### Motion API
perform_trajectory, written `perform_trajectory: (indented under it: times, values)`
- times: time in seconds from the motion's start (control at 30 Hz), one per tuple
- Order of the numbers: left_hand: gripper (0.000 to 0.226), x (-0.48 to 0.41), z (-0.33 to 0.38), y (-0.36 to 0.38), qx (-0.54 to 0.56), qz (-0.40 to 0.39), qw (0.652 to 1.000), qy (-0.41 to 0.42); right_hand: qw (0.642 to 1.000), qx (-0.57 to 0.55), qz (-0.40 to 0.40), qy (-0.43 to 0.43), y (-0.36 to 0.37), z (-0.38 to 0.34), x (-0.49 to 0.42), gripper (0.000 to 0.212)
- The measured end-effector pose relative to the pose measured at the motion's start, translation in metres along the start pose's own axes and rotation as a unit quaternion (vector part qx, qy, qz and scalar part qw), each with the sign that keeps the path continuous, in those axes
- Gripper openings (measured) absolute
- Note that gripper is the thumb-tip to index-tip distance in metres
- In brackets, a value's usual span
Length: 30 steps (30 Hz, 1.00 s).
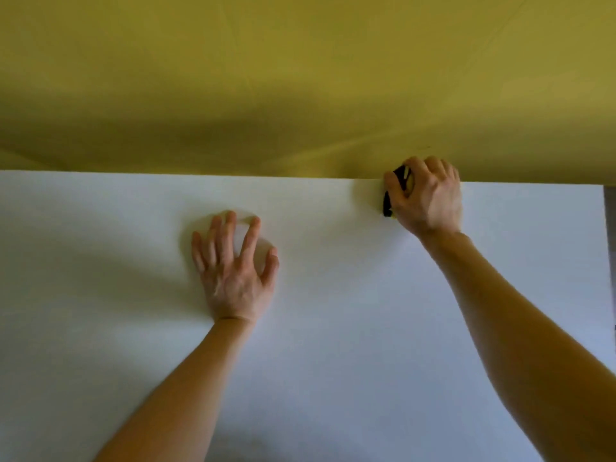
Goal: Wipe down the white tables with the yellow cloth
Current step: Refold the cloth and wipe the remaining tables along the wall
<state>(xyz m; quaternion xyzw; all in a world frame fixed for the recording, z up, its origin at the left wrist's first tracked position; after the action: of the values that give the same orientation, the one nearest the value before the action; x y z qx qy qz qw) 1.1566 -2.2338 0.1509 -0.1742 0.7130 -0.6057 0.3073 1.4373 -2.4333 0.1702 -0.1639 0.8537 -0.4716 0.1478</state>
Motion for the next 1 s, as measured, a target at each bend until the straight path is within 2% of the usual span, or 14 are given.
perform_trajectory:
  times: [0.07, 0.13, 0.2, 0.27, 0.33, 0.4, 0.5, 0.57, 0.67, 0.7, 0.8, 0.87, 0.93, 1.0]
  values:
    - [0.053, 0.000, 0.000, 0.000, 0.000, 0.002, 1.000, 0.005, 0.998, 0.015, 0.023, 0.052, 0.030, -0.034, 0.004, 0.050]
    - [0.052, -0.002, 0.001, 0.000, -0.001, 0.009, 1.000, 0.009, 1.000, -0.007, -0.006, -0.001, 0.069, -0.099, 0.005, 0.051]
    - [0.050, -0.001, -0.001, 0.000, -0.008, 0.010, 1.000, 0.005, 0.995, -0.032, -0.074, -0.066, 0.104, -0.165, 0.013, 0.043]
    - [0.049, 0.001, 0.000, 0.000, -0.011, 0.007, 1.000, 0.007, 0.985, -0.060, -0.122, -0.107, 0.115, -0.197, 0.019, 0.035]
    - [0.050, 0.000, 0.002, -0.001, -0.013, 0.008, 1.000, 0.008, 0.978, -0.086, -0.121, -0.145, 0.106, -0.178, 0.015, 0.031]
    - [0.051, -0.001, 0.002, -0.001, -0.003, 0.018, 1.000, 0.010, 0.983, -0.074, -0.080, -0.146, 0.080, -0.117, 0.009, 0.028]
    - [0.051, -0.001, 0.004, -0.004, 0.010, 0.015, 1.000, 0.009, 0.996, -0.022, -0.030, -0.083, 0.011, -0.005, 0.003, 0.028]
    - [0.050, -0.001, 0.003, -0.004, 0.032, 0.021, 0.999, 0.035, 0.999, 0.010, -0.005, -0.031, -0.024, 0.039, 0.005, 0.030]
    - [0.047, -0.001, 0.004, -0.006, 0.073, 0.035, 0.990, 0.118, 0.995, 0.051, 0.077, 0.038, -0.003, 0.021, 0.004, 0.024]
    - [0.047, -0.003, 0.004, -0.007, 0.078, 0.038, 0.987, 0.132, 0.997, 0.037, 0.069, 0.026, 0.013, -0.002, 0.001, 0.023]
    - [0.046, -0.006, 0.008, -0.007, 0.061, 0.030, 0.988, 0.140, 0.996, -0.015, -0.033, -0.078, 0.055, -0.084, 0.006, 0.024]
    - [0.046, -0.003, 0.015, -0.009, 0.035, 0.012, 0.990, 0.138, 0.992, -0.049, -0.056, -0.100, 0.067, -0.112, 0.013, 0.023]
    - [0.047, 0.002, 0.031, -0.011, 0.002, -0.010, 0.994, 0.106, 0.987, -0.075, -0.070, -0.126, 0.064, -0.104, 0.011, 0.025]
    - [0.049, 0.008, 0.060, -0.017, -0.012, -0.023, 0.998, 0.055, 0.980, -0.084, -0.083, -0.160, 0.048, -0.065, 0.004, 0.025]
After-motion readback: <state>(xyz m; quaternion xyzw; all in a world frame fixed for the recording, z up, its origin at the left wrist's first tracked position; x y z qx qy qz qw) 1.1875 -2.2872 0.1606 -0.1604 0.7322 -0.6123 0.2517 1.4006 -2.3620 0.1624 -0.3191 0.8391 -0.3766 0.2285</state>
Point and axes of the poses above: each hand's wrist, its own x-axis away from the middle knuckle, its own y-axis out of the palm, z = x × y, the point moved 1 cm from there along -x, towards the middle knuckle, and after that the axes turned 14 degrees about -x, right-handed, at the moved point
